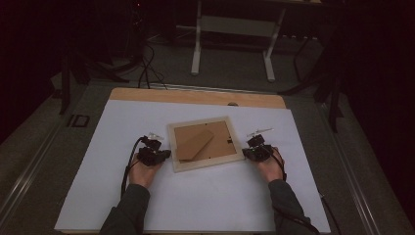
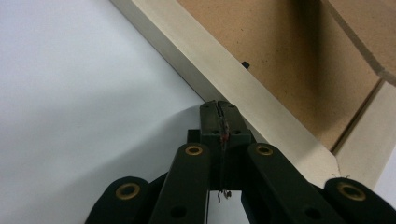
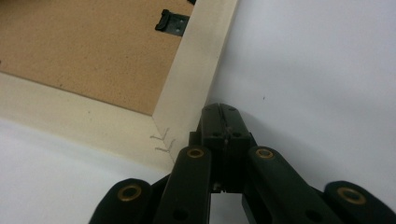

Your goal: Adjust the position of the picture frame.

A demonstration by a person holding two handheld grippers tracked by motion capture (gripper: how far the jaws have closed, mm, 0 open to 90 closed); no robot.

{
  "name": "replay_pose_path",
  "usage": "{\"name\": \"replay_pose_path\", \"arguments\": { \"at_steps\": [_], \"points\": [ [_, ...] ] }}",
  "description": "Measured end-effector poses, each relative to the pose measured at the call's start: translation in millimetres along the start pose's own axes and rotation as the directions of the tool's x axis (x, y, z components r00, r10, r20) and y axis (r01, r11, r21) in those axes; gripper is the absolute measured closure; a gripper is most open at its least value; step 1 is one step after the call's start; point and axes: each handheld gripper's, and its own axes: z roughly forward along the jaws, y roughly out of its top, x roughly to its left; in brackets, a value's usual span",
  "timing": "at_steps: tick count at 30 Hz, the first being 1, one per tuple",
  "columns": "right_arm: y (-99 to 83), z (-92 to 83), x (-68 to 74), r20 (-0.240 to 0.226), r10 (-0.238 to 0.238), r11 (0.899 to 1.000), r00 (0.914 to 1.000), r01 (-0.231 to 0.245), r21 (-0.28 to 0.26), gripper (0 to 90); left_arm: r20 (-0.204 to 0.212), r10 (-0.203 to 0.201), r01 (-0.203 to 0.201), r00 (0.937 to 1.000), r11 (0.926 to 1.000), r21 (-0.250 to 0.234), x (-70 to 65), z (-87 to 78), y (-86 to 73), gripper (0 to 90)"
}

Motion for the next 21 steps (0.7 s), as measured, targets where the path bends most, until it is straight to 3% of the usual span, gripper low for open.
{"name": "replay_pose_path", "arguments": {
  "at_steps": [11, 16, 21],
  "points": [
    [-18.3, -11.2, 10.6, -0.012, -0.042, 0.999, 0.9991, 0.042, -0.008, 90.0, 0.006, -0.003, 0.003, 1.0, 0.9999, -0.012, 0.4, 0.1, -1.6, 90.0],
    [-21.9, -12.8, 13.2, -0.009, -0.042, 0.999, 0.9991, 0.042, -0.015, 90.0, 0.058, -0.023, 0.024, 0.9981, 0.9995, -0.019, 3.1, -3.1, -7.9, 90.0],
    [-24.8, -14.8, 14.9, -0.014, -0.049, 0.999, 0.9987, 0.049, -0.014, 90.0, 0.086, -0.012, 0.014, 0.9962, 0.9997, -0.019, 1.5, -8.2, -15.4, 90.0]
  ]
}}
